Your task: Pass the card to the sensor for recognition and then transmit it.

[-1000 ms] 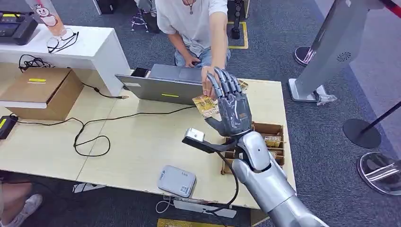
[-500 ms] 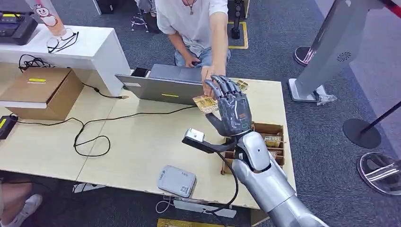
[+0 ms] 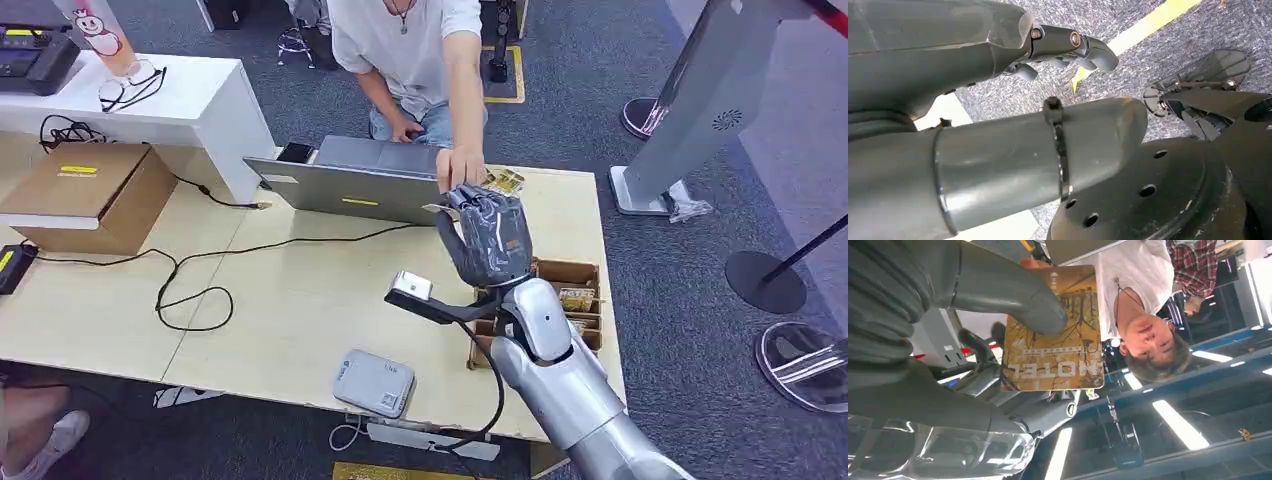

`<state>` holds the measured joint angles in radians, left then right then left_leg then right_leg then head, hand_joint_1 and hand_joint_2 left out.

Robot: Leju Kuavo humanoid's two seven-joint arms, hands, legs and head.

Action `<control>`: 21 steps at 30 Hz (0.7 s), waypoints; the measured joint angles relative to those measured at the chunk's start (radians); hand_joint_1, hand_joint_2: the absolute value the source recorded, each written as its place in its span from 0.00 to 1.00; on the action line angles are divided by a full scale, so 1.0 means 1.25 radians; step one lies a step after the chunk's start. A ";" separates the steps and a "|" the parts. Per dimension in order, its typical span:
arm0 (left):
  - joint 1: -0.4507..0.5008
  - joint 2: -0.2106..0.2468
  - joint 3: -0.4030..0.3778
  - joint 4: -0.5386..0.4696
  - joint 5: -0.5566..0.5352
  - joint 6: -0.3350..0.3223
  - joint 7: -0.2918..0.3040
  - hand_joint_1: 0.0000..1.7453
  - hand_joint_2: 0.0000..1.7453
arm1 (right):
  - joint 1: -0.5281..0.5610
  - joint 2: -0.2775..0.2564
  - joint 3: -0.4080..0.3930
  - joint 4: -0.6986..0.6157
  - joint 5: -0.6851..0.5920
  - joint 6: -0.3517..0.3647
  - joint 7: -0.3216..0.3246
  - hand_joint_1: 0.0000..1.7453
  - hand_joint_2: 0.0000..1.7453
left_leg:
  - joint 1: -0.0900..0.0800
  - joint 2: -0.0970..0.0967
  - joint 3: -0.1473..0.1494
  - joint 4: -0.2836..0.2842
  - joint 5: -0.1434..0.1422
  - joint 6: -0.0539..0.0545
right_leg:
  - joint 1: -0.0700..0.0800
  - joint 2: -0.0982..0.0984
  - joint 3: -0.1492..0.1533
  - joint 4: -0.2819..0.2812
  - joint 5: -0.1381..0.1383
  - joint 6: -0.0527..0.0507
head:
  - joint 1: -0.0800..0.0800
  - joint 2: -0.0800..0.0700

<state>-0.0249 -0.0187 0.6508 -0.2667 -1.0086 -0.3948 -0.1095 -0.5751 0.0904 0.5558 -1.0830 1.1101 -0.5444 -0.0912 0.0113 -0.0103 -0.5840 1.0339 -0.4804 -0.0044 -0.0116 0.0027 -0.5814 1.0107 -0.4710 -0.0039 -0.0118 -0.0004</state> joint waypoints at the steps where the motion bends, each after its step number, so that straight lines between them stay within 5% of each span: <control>1: 0.000 0.000 0.000 0.000 0.000 0.000 0.000 0.00 0.00 | 0.000 0.000 0.000 0.000 0.000 0.000 0.000 1.00 1.00 | 0.000 0.000 0.000 0.000 0.000 0.000 | 0.000 0.000 0.000 0.000 0.000 0.000 | 0.000 0.000; 21: 0.000 0.000 0.002 0.000 -0.008 -0.001 -0.002 0.00 0.00 | 0.001 0.000 0.000 -0.003 -0.046 0.020 -0.016 1.00 1.00 | 0.000 0.000 0.000 0.000 0.000 0.000 | 0.000 0.000 0.000 0.000 0.000 0.000 | 0.000 0.000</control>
<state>-0.0250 -0.0187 0.6531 -0.2667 -1.0182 -0.3964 -0.1125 -0.5741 0.0908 0.5558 -1.0868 1.0532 -0.5199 -0.1114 0.0113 -0.0104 -0.5840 1.0339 -0.4804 -0.0044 -0.0116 0.0027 -0.5815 1.0107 -0.4710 -0.0039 -0.0118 -0.0004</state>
